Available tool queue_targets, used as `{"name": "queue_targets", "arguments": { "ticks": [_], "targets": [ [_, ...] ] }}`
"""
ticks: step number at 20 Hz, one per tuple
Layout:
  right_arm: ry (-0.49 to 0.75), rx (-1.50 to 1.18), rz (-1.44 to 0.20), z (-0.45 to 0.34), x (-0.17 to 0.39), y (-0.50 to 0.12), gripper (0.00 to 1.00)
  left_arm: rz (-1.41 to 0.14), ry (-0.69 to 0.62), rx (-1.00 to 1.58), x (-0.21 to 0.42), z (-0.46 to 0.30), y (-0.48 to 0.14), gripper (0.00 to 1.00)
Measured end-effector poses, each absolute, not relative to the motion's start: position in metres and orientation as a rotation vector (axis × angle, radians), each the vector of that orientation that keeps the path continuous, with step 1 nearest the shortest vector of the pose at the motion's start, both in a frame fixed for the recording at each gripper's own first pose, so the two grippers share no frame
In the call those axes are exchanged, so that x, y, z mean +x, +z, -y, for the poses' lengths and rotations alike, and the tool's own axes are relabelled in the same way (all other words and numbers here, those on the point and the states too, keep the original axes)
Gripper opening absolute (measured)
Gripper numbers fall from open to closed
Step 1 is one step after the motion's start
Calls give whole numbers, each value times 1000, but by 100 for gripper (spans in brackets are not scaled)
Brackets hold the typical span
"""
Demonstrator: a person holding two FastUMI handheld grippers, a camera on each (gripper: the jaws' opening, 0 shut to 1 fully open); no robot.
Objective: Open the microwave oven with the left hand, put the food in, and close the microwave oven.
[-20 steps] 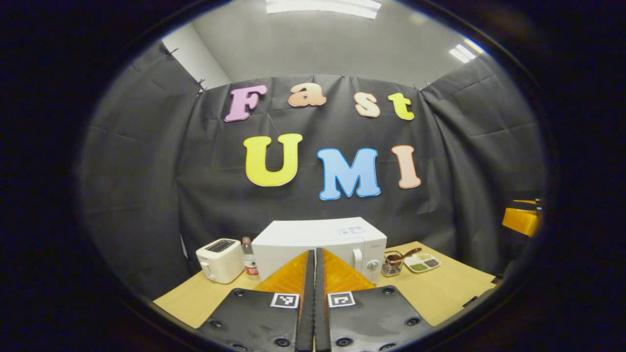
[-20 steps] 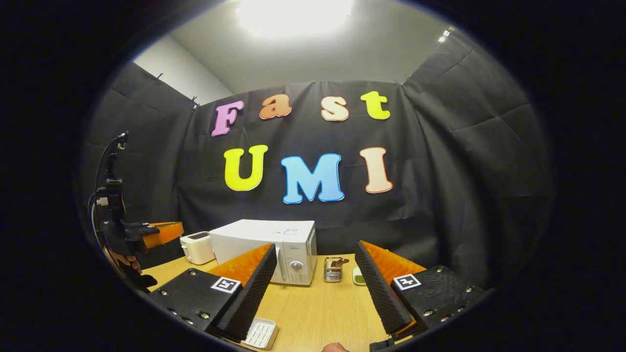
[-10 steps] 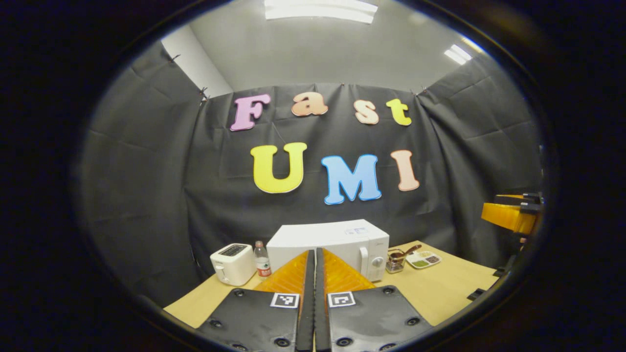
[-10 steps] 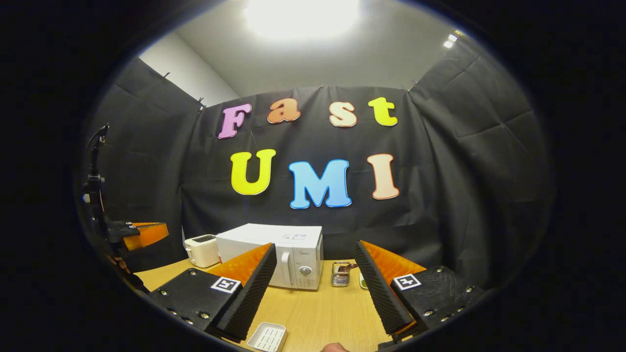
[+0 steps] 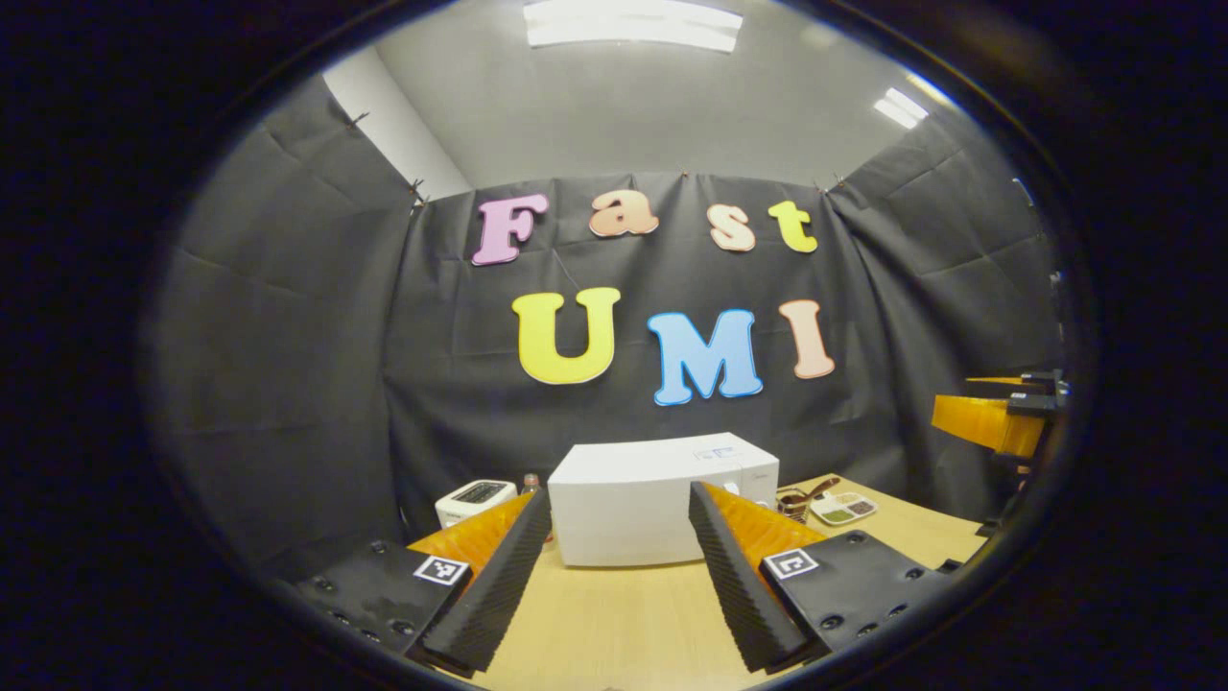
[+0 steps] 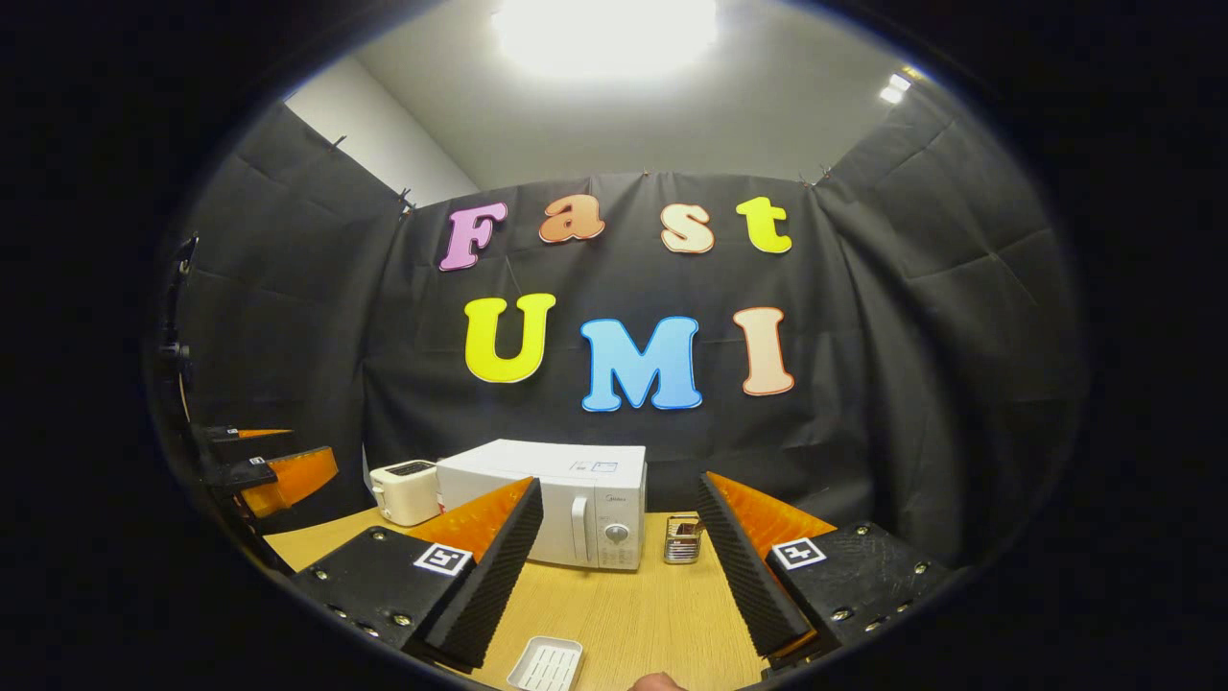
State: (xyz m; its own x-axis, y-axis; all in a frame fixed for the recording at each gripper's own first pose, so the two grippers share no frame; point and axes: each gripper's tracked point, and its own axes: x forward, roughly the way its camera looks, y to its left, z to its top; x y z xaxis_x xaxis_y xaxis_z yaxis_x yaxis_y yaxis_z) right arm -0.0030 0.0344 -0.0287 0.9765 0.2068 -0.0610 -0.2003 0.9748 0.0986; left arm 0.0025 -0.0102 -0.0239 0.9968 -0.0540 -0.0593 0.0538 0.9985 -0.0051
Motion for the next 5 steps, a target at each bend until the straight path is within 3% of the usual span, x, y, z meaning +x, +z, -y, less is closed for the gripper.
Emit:
{"name": "queue_targets", "arguments": {
  "ticks": [5],
  "targets": [
    [202,88,-66,-43,-1,-28,98,-48,-33,5,11,2,-20,95]
  ]
}}
